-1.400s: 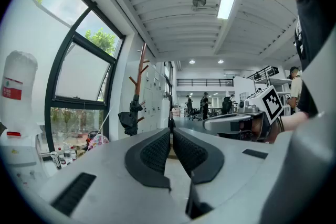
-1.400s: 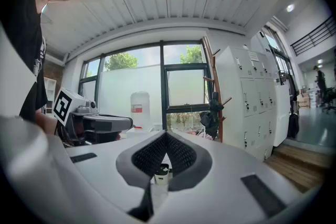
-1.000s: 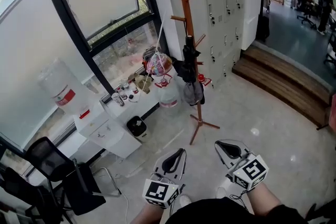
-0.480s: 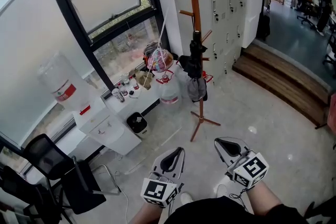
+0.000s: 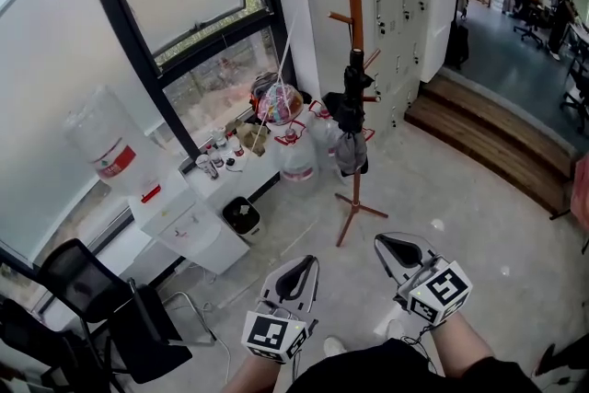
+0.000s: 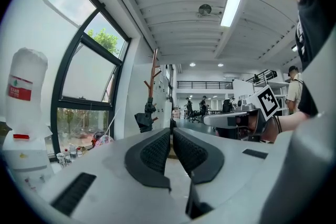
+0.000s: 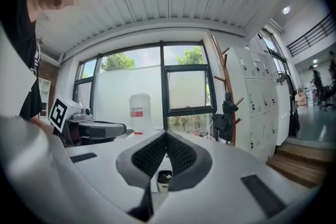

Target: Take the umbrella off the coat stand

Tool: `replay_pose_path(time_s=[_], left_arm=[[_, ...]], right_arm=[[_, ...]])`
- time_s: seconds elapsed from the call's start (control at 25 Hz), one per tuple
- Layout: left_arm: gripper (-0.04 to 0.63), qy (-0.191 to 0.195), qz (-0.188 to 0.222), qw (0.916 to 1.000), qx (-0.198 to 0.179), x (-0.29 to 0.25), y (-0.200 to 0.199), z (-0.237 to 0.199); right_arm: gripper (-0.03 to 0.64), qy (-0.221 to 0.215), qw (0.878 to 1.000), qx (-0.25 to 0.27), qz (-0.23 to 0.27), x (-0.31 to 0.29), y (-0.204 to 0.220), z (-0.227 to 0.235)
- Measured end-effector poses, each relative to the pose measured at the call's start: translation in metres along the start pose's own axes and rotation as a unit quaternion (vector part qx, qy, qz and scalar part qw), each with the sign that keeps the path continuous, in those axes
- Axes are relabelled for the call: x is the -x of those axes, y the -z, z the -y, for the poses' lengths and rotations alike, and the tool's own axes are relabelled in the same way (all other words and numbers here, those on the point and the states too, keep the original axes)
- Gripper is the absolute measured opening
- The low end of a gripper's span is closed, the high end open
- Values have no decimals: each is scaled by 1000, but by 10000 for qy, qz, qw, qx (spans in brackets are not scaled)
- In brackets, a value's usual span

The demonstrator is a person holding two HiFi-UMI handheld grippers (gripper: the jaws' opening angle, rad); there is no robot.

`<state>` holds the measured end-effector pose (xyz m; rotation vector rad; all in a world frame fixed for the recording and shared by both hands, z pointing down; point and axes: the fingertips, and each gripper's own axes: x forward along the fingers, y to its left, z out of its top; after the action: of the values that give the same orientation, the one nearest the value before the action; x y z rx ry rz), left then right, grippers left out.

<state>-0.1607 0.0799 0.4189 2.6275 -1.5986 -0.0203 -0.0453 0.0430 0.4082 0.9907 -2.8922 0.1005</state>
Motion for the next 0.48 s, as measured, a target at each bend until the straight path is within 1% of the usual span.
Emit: replay_pose_path(time_s=[0.28, 0.48], left_arm=[[29, 25, 4, 10000, 41, 11, 2, -14], [29, 11, 16, 10000, 26, 4, 2, -16]], right_arm=[[54, 84, 9999, 38, 127, -11, -9, -8], [54, 99, 9998, 46, 191, -17, -12, 2]])
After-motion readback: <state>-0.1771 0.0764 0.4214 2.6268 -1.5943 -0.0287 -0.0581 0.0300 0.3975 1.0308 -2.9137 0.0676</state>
